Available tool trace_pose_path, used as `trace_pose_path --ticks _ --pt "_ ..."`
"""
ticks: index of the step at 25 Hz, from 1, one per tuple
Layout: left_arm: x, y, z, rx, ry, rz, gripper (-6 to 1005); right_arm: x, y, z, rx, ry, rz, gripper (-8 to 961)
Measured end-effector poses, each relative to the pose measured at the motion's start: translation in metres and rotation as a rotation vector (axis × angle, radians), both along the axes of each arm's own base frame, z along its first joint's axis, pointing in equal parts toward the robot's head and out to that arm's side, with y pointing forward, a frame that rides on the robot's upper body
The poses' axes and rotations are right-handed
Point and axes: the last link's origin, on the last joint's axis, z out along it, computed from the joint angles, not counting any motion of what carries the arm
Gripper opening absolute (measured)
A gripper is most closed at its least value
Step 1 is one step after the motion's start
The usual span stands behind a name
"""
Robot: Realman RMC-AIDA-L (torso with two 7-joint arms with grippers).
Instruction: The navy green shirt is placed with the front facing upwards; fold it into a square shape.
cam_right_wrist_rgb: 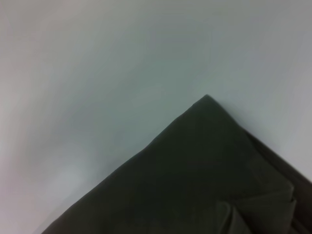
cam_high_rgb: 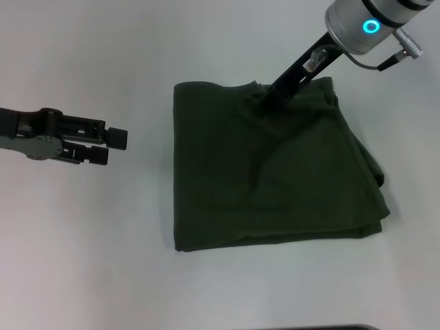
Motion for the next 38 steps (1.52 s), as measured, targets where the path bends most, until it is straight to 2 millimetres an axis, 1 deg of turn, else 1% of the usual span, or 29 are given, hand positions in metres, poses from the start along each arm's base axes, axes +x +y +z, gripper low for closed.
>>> trace_pose_path --ticks 9,14,18,20,24,34,38 --pt "0.002 0.000 -0.001 0.000 -0.011 -0.005 841 0.005 0.001 0.007 0.027 -0.032 -0.044 339" --pt "0.002 0.000 -0.002 0.001 -0.012 -0.009 841 0.009 0.002 0.011 0.055 -0.038 -0.065 97" --pt "0.001 -0.001 -0.002 0.003 -0.012 -0.010 841 0.009 0.003 0.017 0.078 -0.033 -0.074 52" --pt "0.001 -0.001 -0.002 0.002 -0.012 -0.009 841 0.008 0.004 0.024 0.101 -0.035 -0.078 30" --pt "0.001 -0.001 -0.002 0.002 -0.013 -0.010 842 0.010 0.005 0.043 0.146 -0.055 -0.097 31" --pt "0.001 -0.001 -0.002 0.004 -0.014 -0.012 841 0.036 0.011 0.074 0.252 -0.115 -0.204 31" --pt "0.001 -0.001 -0.003 0.004 -0.014 -0.011 841 0.041 0.014 0.081 0.289 -0.111 -0.216 31"
